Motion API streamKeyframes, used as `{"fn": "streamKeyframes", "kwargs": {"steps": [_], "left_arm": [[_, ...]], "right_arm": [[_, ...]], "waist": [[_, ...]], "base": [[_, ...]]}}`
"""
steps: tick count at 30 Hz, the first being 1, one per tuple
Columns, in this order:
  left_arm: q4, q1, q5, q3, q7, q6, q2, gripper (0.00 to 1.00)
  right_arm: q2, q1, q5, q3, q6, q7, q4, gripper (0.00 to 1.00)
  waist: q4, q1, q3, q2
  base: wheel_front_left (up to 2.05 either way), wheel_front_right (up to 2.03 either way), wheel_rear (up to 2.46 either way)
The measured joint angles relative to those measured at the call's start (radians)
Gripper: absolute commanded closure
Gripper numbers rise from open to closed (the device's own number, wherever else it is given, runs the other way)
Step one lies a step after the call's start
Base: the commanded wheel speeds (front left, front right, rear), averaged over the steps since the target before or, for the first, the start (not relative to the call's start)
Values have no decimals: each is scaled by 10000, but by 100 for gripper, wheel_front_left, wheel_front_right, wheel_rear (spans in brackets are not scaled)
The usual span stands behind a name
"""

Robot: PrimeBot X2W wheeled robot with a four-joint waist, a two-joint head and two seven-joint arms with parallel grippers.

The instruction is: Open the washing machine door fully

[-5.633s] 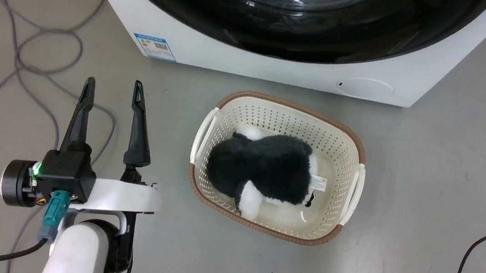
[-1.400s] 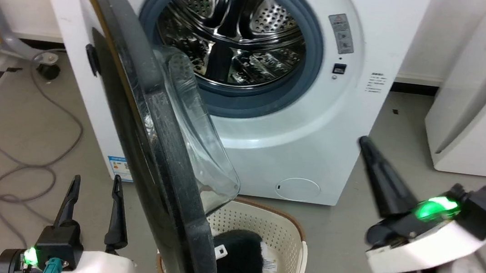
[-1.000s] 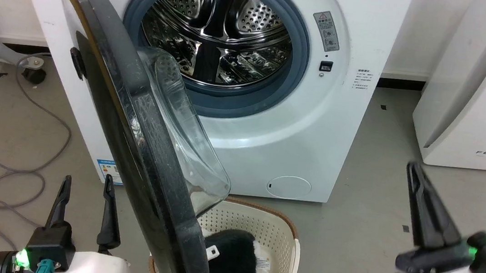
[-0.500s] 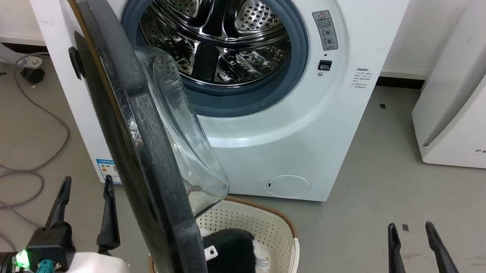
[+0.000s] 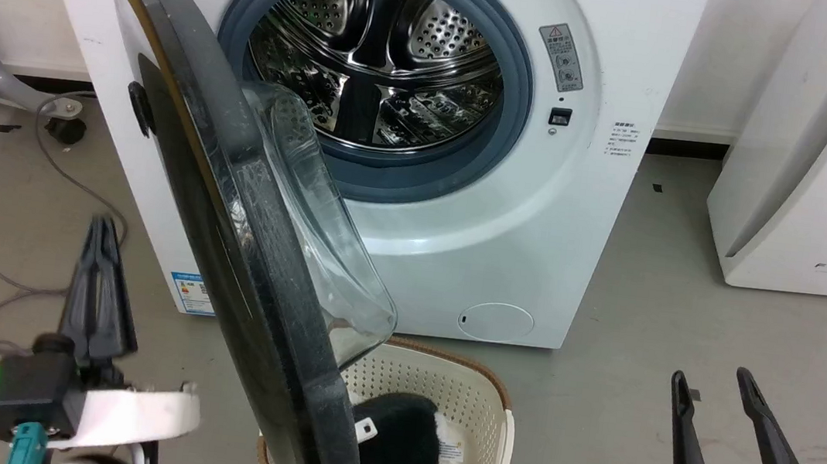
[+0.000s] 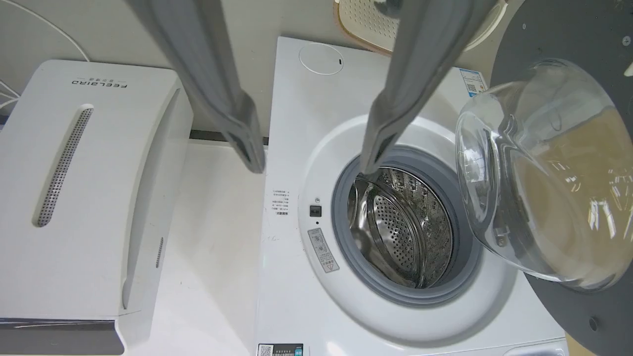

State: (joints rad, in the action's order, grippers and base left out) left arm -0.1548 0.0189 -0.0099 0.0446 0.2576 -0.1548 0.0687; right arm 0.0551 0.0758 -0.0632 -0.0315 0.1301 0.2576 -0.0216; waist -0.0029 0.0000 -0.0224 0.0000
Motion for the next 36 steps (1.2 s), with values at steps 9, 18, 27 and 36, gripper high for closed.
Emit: {"fn": "streamKeyframes", "kwargs": {"steps": [9,18,27,36], "left_arm": [[-2405,413,385,-1674,0,385,25,100],[-2867,177,840,-4031,0,805,10,100],[-2429,-221,980,-5722,0,1321,88,100],[-1057,-609,949,-6567,0,1494,169,100]], "right_arm": [[-4,158,-84,54,0,0,-82,0],[-4,229,-65,92,0,0,-82,0],[-6,232,23,134,0,0,-82,0],[-6,225,23,199,0,0,-79,0]], "waist": [[87,0,-102,0],[201,-1,-184,0],[528,-1,-176,0],[678,0,-120,0]], "base": [[0,0,0],[0,0,0],[0,0,0],[0,0,0]]}}
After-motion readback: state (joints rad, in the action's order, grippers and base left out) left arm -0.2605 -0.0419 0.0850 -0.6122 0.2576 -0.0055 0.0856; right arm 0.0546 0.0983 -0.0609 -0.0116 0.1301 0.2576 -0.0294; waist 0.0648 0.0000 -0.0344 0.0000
